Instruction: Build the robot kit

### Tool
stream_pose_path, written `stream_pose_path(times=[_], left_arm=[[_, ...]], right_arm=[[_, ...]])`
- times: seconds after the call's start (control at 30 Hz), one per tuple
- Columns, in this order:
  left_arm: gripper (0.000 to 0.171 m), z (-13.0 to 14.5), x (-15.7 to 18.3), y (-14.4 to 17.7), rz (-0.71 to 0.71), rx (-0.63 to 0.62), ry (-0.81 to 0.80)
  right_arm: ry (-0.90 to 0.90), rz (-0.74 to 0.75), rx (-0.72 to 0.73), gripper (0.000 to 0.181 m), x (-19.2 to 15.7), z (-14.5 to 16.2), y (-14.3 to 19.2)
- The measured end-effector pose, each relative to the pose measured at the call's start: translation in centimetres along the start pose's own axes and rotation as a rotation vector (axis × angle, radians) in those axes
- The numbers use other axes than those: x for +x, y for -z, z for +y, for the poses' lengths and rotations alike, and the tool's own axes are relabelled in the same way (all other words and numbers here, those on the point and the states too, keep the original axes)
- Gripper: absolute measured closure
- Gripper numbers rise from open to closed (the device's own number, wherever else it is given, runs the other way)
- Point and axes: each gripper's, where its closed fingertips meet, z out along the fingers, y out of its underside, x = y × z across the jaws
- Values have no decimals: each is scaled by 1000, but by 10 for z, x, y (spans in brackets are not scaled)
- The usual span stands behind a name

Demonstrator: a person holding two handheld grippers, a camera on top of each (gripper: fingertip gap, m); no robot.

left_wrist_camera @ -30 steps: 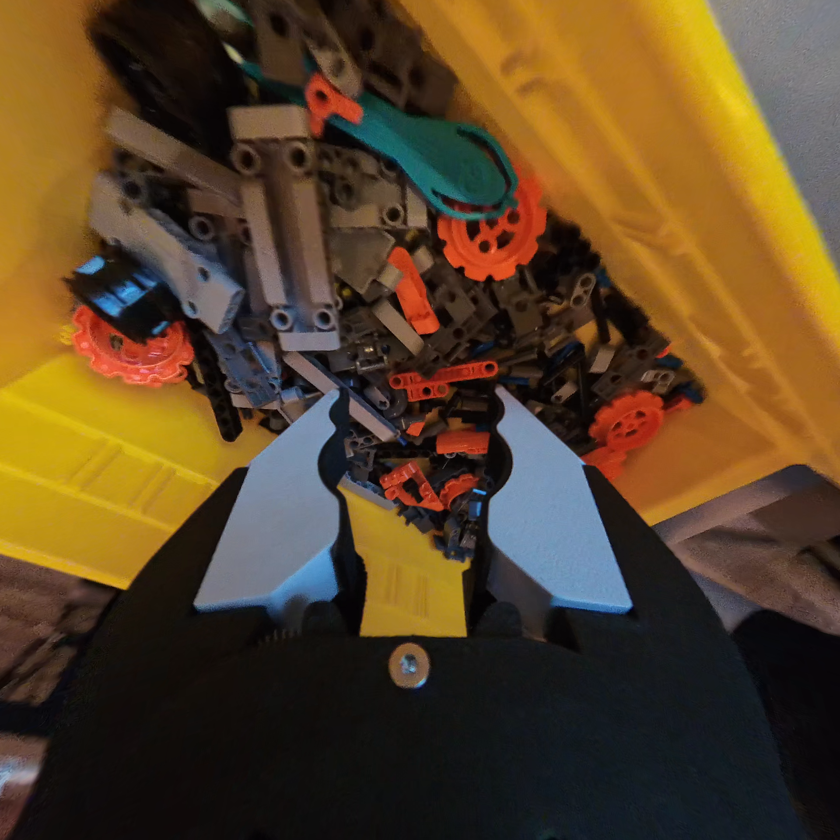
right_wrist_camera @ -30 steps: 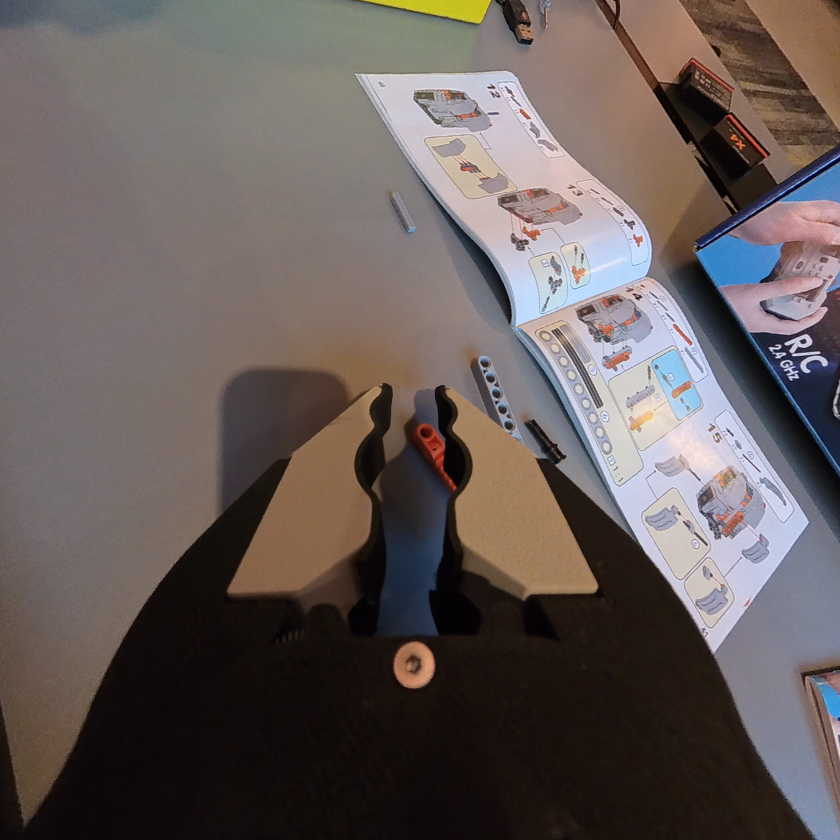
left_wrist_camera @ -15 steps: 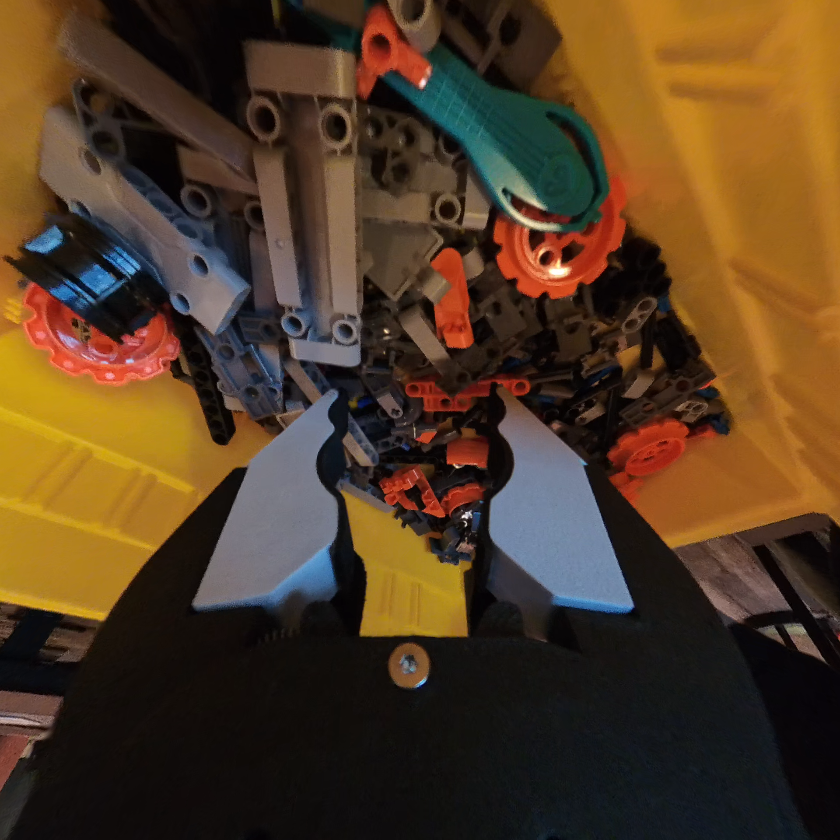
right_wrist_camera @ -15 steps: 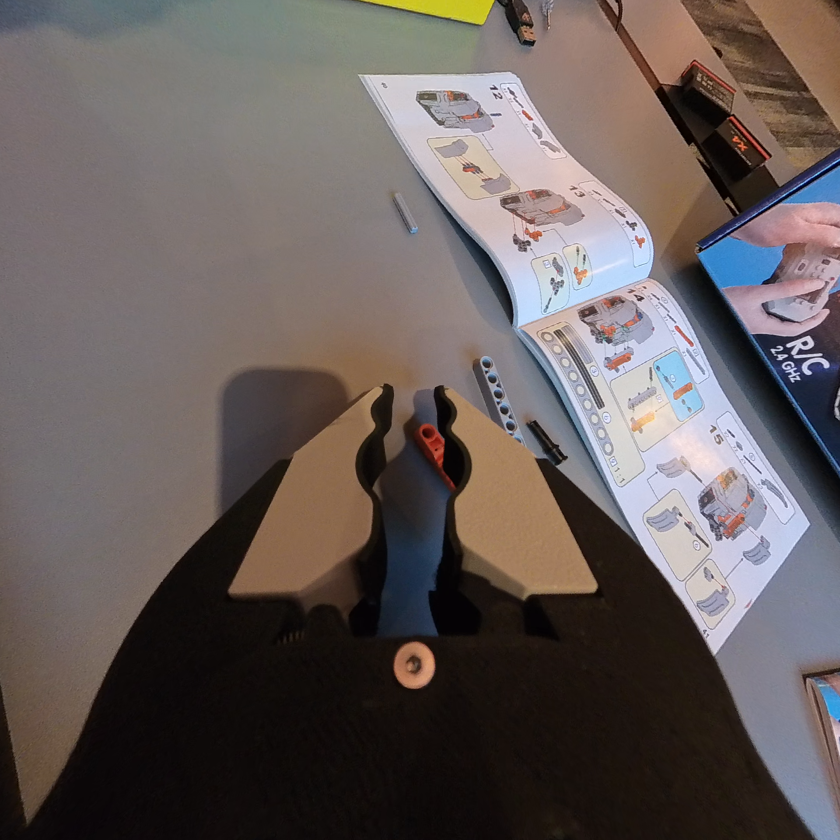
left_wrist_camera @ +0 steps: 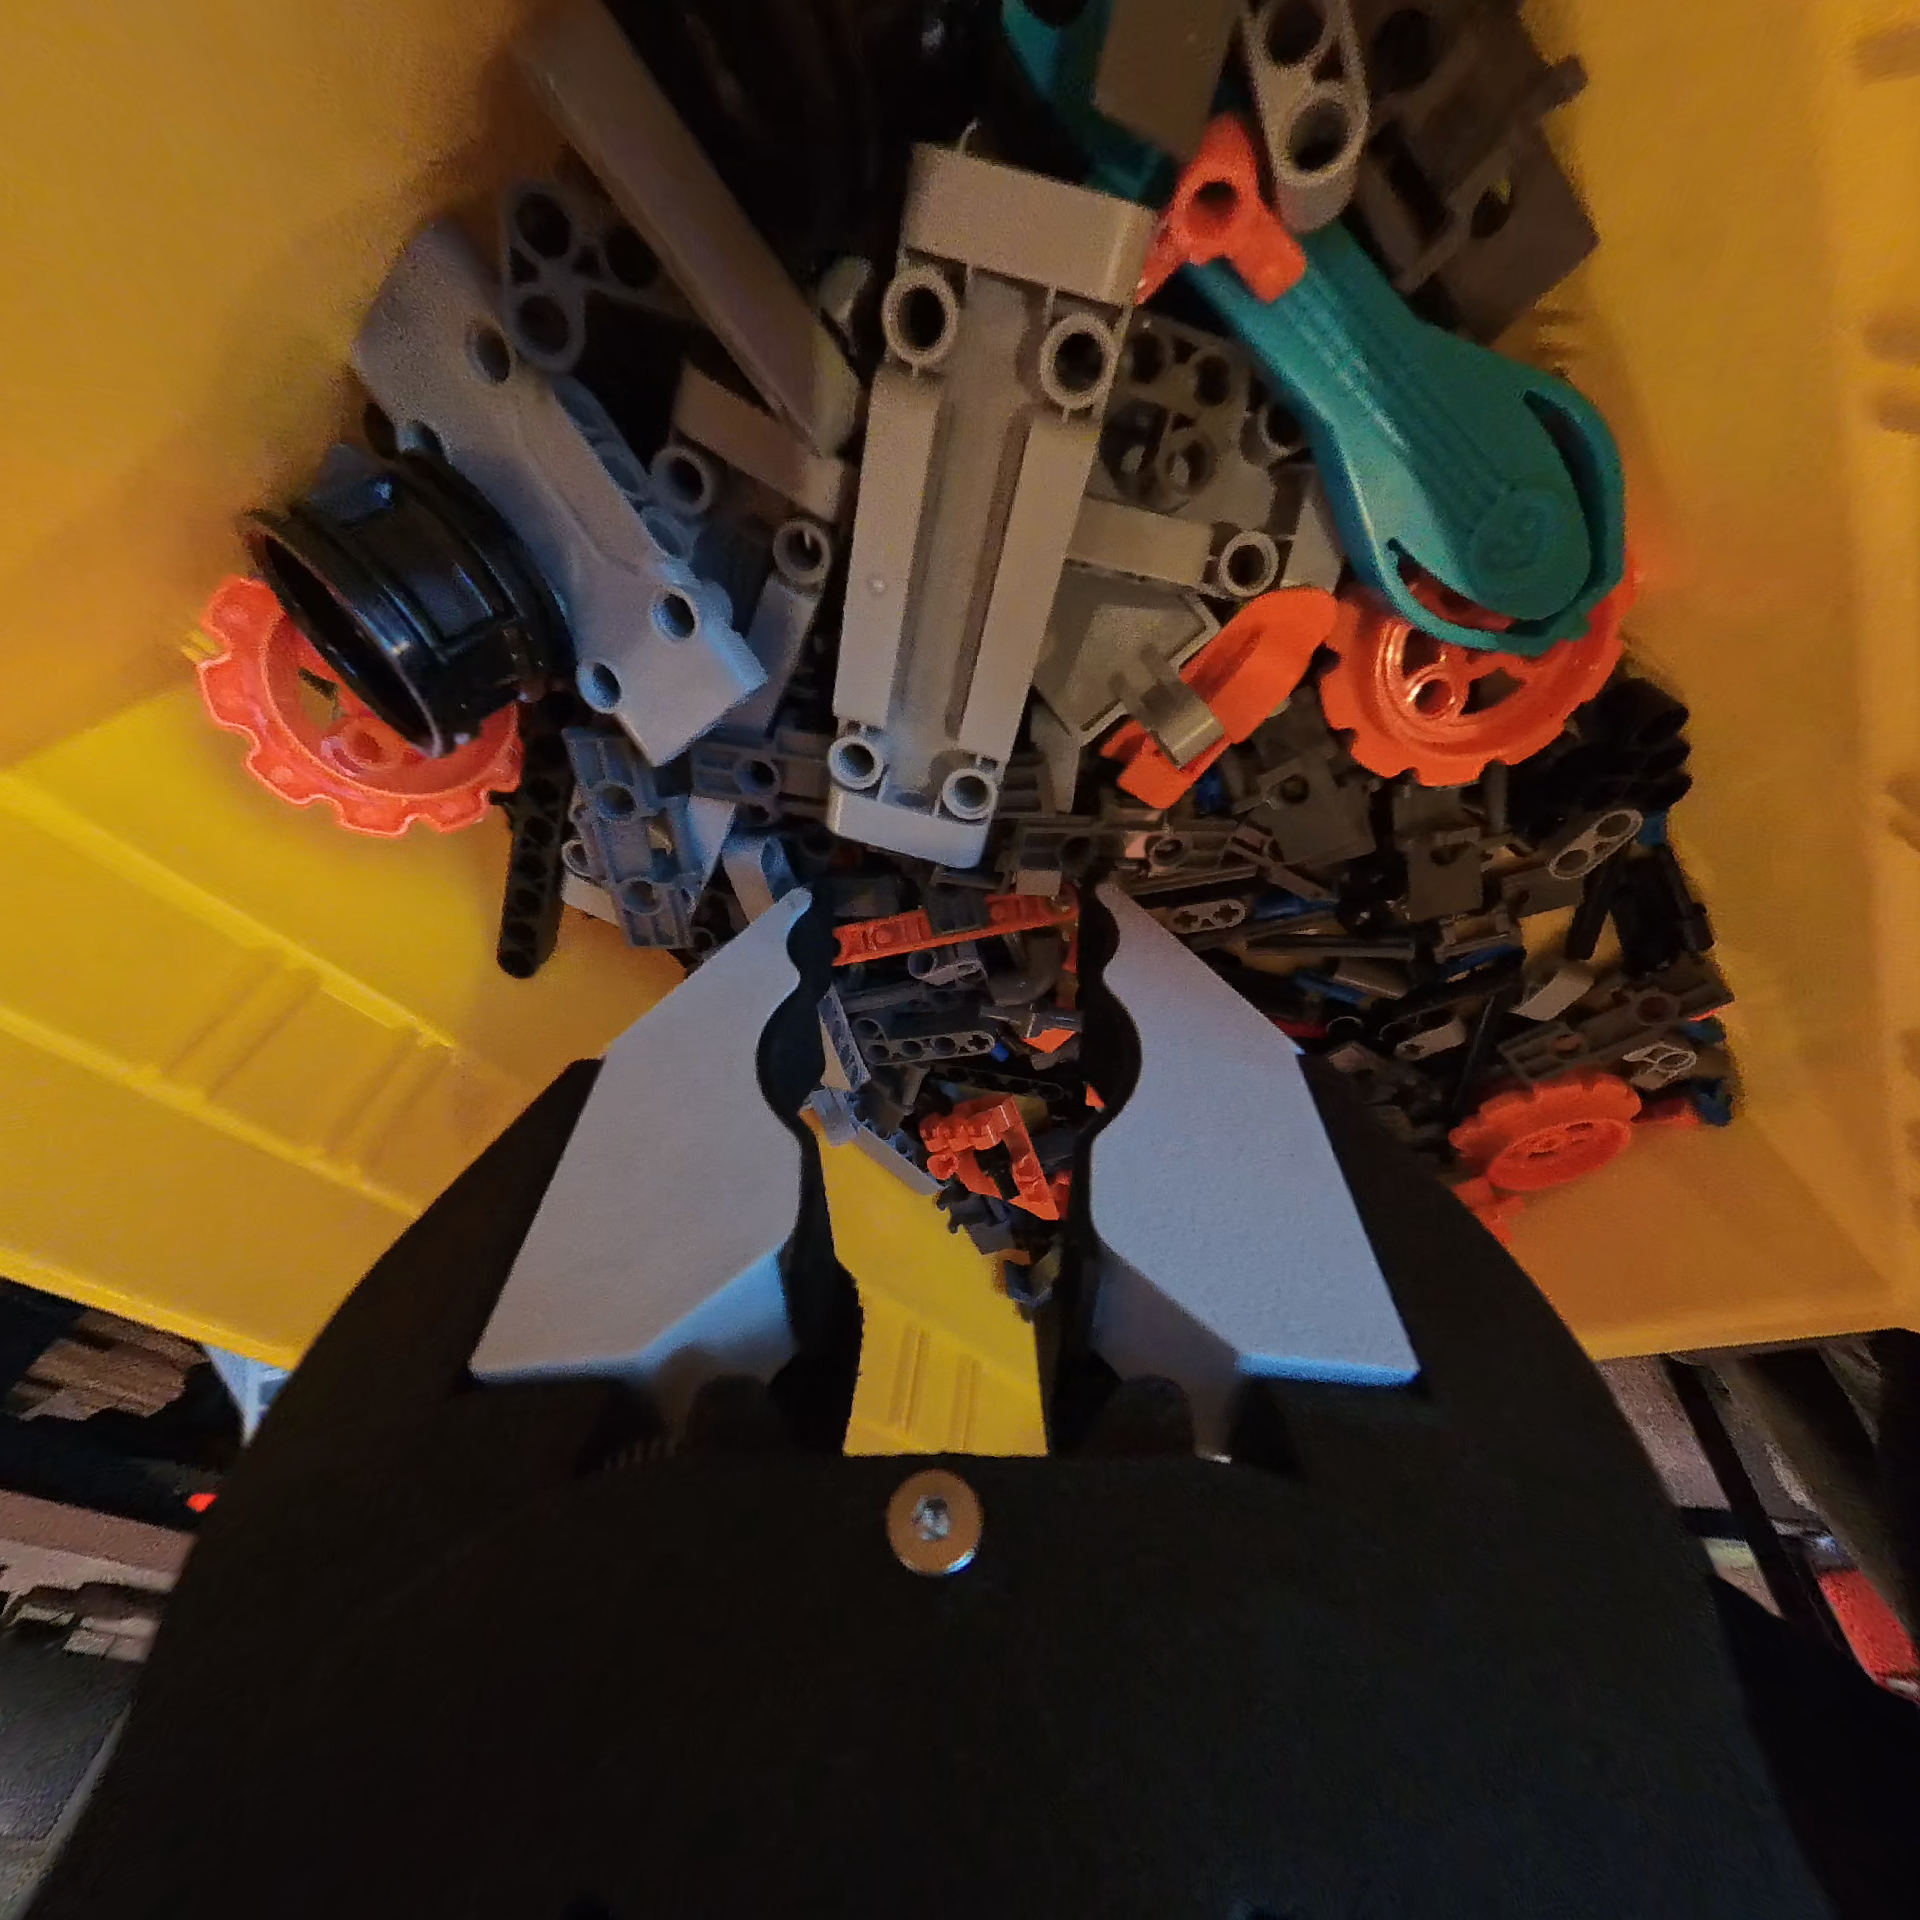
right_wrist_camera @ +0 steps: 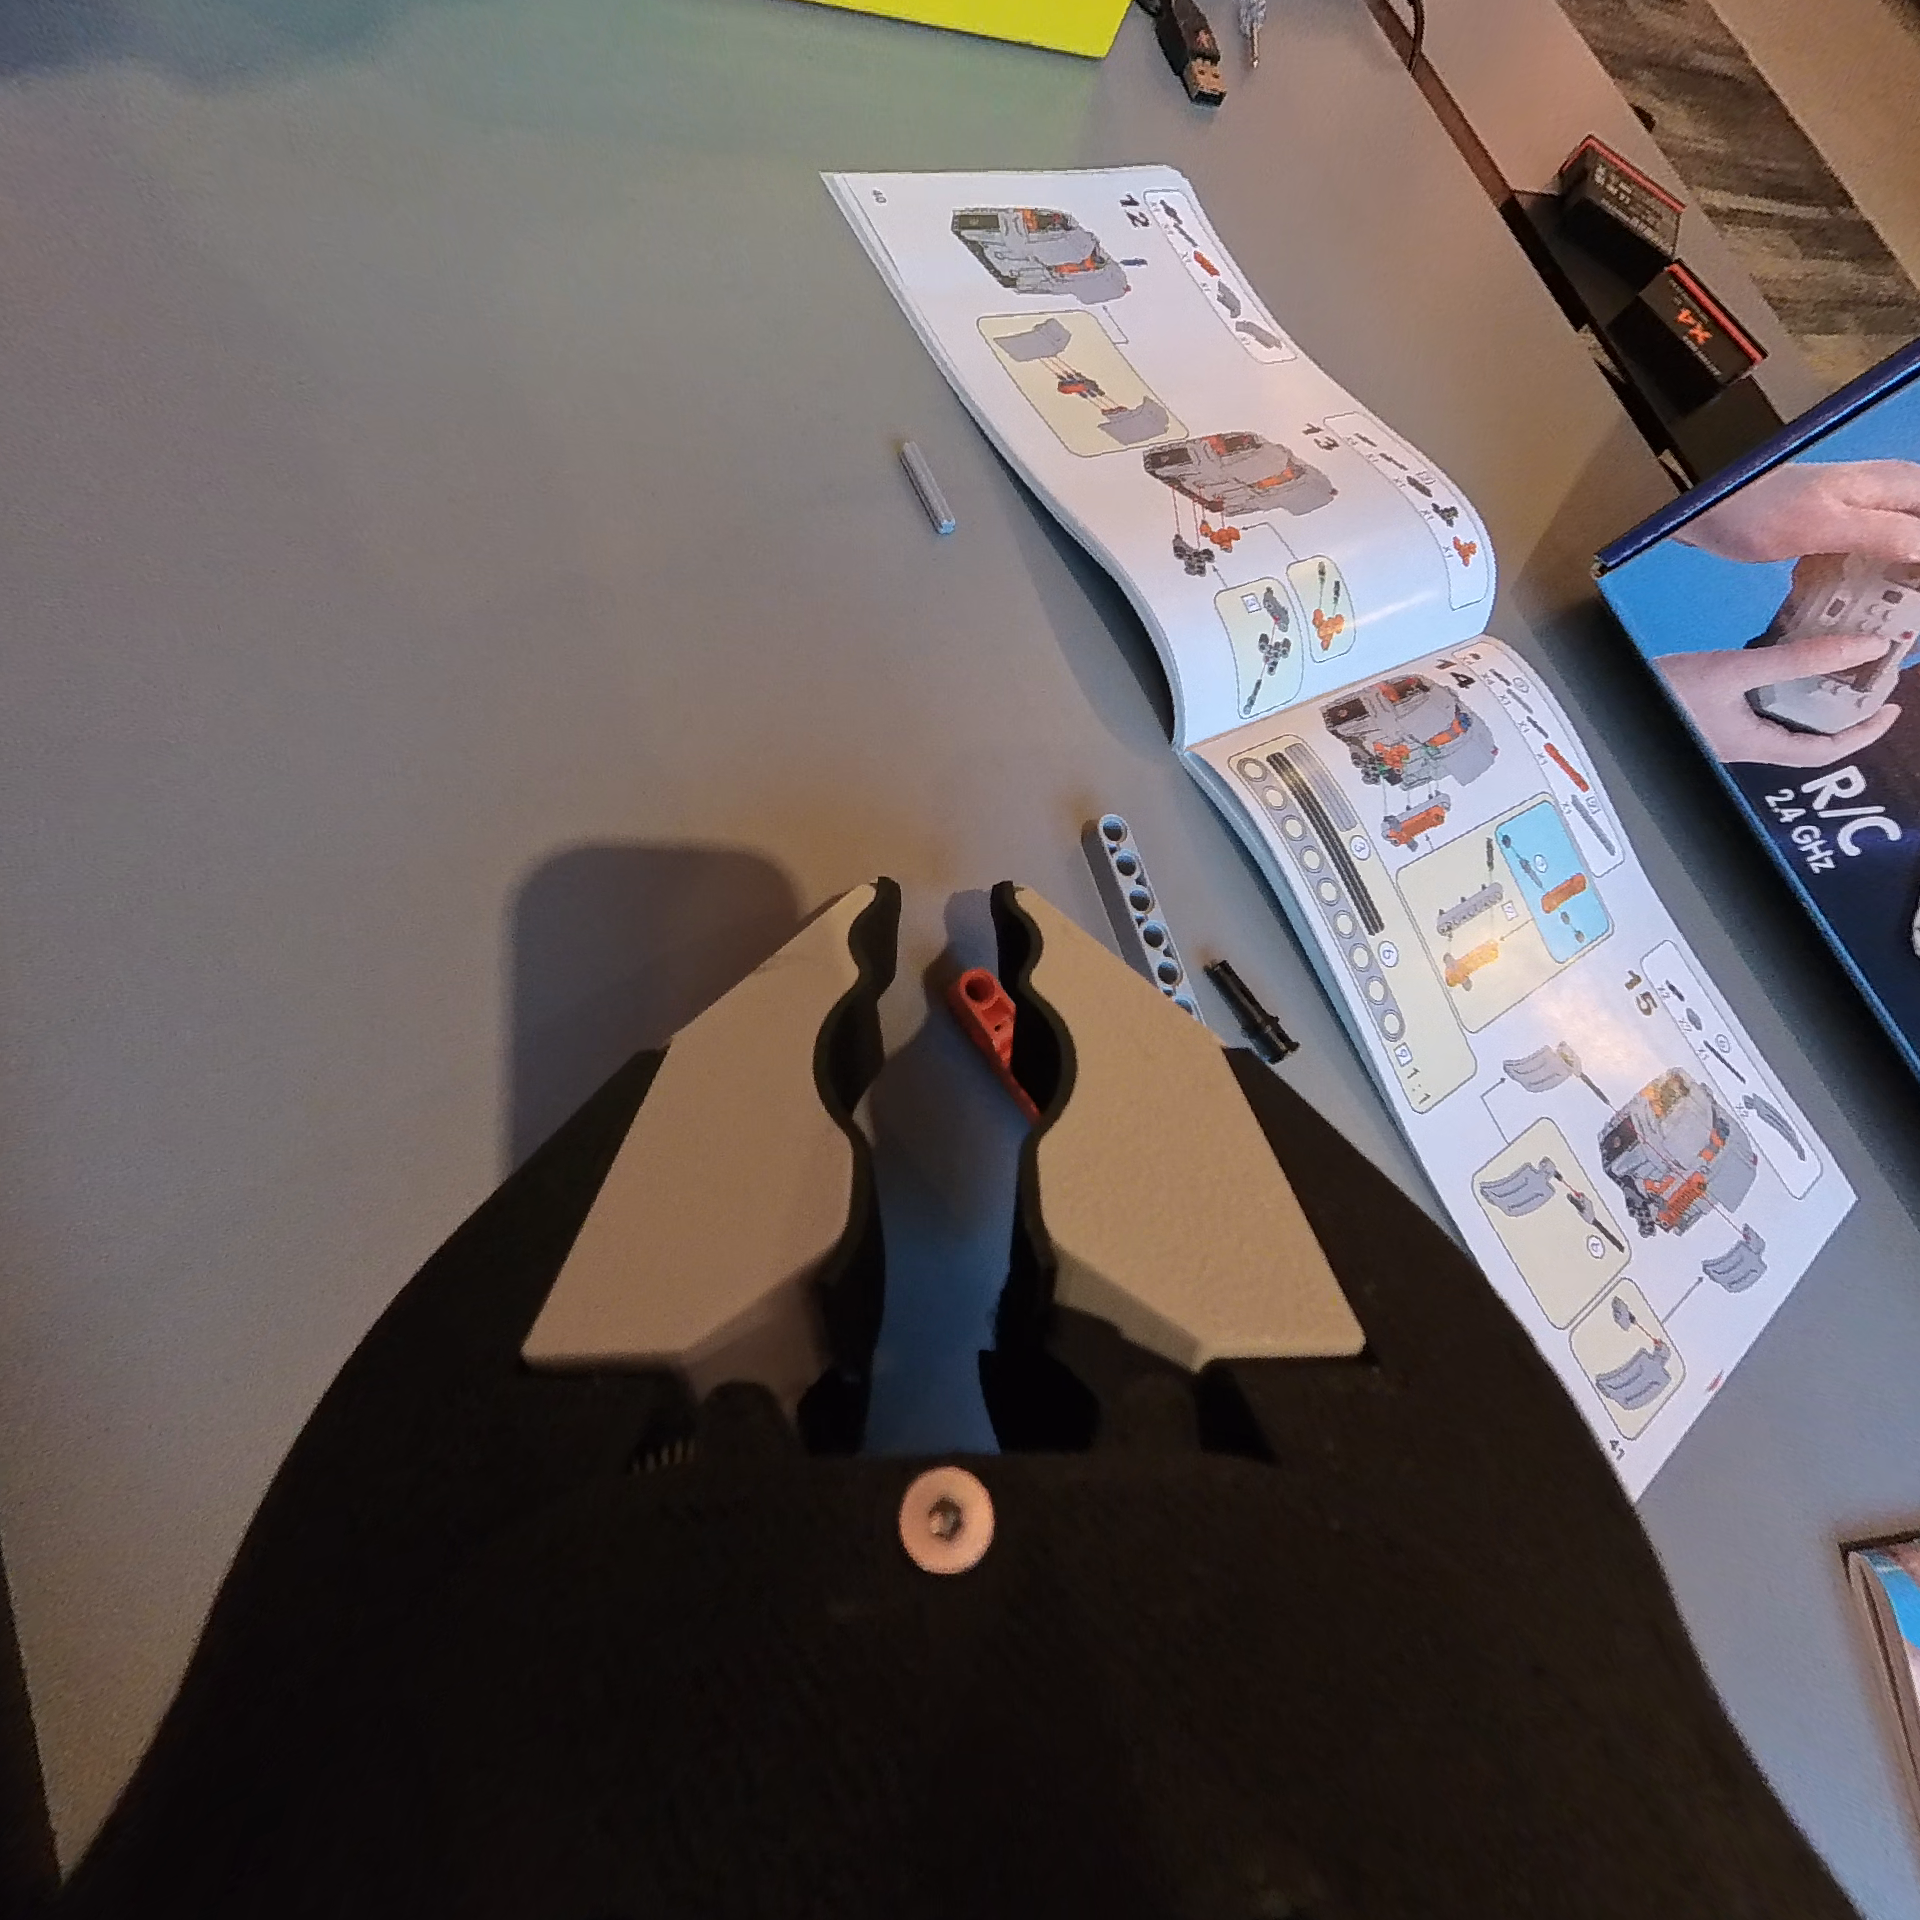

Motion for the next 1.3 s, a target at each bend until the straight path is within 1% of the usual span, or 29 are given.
stream_pose_path(times=[0.03, 0.07, 0.1, 0.17, 0.2, 0.3, 0.37, 0.4, 0.43, 0.47, 0.5, 0.57, 0.6, 0.67, 0.7, 0.87, 0.9, 0.93, 1.03, 1.1, 1.17, 1.27, 1.3], left_arm=[[128, 0, 0, 0, 4, 2, 2], [124, 0, 2, 1, 13, 6, 1], [115, -1, 9, 3, 44, 19, -10], [105, -7, 28, 10, 113, 65, -60], [97, -9, 36, 13, 125, 79, -88], [81, -11, 45, 9, 103, 51, -115], [79, -11, 43, 3, 70, 11, -99], [82, -12, 37, 1, 40, 0, -87], [90, -13, 31, 0, 10, -5, -77], [91, -13, 28, -1, 10, -5, -63], [97, -14, 24, 0, 10, 2, -47], [116, -13, 15, 1, 4, 12, -15], [122, -13, 12, 1, 12, 21, -3], [126, -15, 11, 2, 37, 37, 16], [134, -14, 8, 2, 25, 39, 21], [138, -9, 3, 4, 34, 39, 52], [133, -9, 5, 6, 39, 45, 50], [121, -9, 10, 8, 59, 56, 42], [107, -11, 22, 16, 73, 85, -3], [90, -10, 29, 14, 64, 68, -39], [77, -7, 40, 9, 92, 27, -68], [73, -10, 46, 11, 74, 38, -86], [68, -12, 50, 12, 78, 52, -86]], right_arm=[[1, 1, 0, 165, 0, 0, 0], [2, 1, -1, 165, 0, 0, 0], [1, 1, 0, 165, 0, 0, 0], [-1, 0, 0, 165, 0, 0, 0], [-1, -1, 0, 165, 0, 0, 0], [1, 0, -1, 165, 0, 0, 0], [3, 1, -1, 165, 0, 0, 0], [2, 1, -2, 165, 0, 0, 0], [1, 0, -1, 165, 0, 0, 0], [0, 0, -1, 165, 0, 0, 0], [-1, -1, -1, 165, 0, 0, 0], [-2, -1, 0, 165, 0, 0, 0], [-3, -2, 0, 165, 0, 0, 0], [-4, -2, 1, 165, 0, 0, 0], [-3, -2, 0, 165, 0, 0, 0], [-3, -2, 0, 165, 0, 0, 0], [-4, -2, 0, 165, 0, 0, 0], [-4, -2, 1, 165, 0, 0, 0], [-6, -4, 1, 165, 0, 0, 0], [-7, -4, 1, 165, 0, 0, 0], [-7, -4, 1, 165, 0, 0, 0], [-10, -6, 2, 164, 0, 0, 0], [-12, -6, 3, 164, 0, 0, 0]])
